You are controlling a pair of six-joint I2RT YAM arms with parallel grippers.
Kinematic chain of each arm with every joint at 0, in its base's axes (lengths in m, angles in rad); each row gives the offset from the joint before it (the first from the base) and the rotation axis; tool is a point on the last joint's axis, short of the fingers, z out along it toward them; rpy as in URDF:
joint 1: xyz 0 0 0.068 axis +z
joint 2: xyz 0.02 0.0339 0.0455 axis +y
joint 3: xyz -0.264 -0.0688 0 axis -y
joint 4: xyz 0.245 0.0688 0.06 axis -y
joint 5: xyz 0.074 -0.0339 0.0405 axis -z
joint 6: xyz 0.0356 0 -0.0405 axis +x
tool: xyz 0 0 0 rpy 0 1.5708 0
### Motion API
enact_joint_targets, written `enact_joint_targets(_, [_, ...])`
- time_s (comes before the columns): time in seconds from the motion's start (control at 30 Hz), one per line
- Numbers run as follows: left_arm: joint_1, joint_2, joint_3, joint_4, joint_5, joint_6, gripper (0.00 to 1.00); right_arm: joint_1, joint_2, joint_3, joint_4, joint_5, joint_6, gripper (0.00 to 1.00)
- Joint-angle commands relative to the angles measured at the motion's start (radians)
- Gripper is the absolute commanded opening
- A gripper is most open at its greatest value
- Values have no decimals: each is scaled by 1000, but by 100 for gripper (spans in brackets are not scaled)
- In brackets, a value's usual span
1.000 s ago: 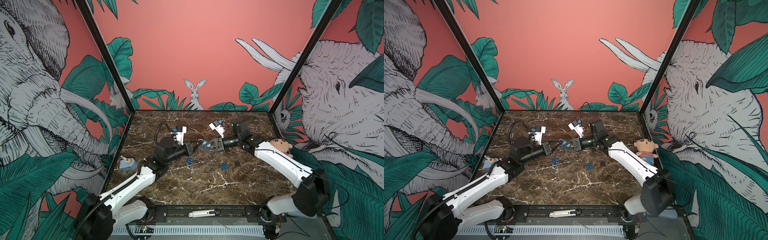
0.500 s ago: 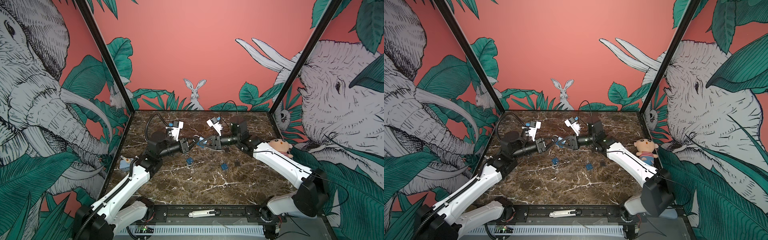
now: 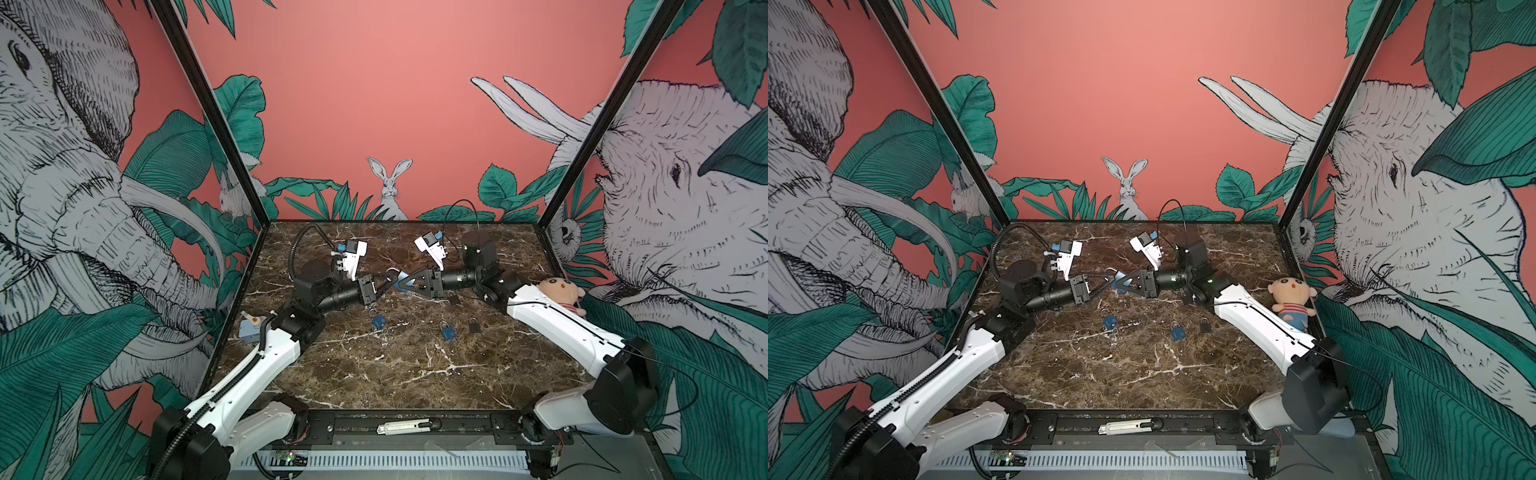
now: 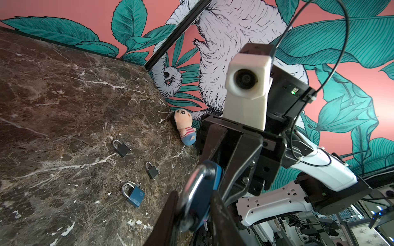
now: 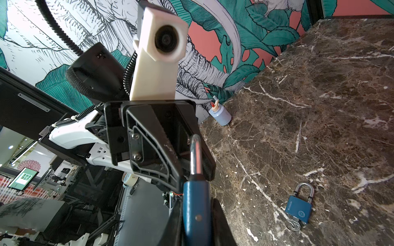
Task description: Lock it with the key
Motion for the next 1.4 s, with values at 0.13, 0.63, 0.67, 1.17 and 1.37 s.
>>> enact_joint_targets(0.13, [3, 13, 5, 143, 25, -39, 23, 14, -17, -5, 26, 33, -5, 0])
enact_joint_targets(0.63, [12, 32, -5, 170, 22, -61, 3, 35, 0, 14, 3, 28, -18, 0])
enact_joint_targets(0.67, [12, 34, -6, 173, 24, -64, 1, 35, 0, 14, 2, 29, -20, 0])
enact_joint_targets(1.17, [40, -13, -16, 105, -24, -53, 0, 0, -36, -79, 139, 46, 63, 37])
enact_joint_targets(1.37, [52, -25, 3, 75, -6, -47, 0, -31, -86, -145, 191, 58, 90, 42])
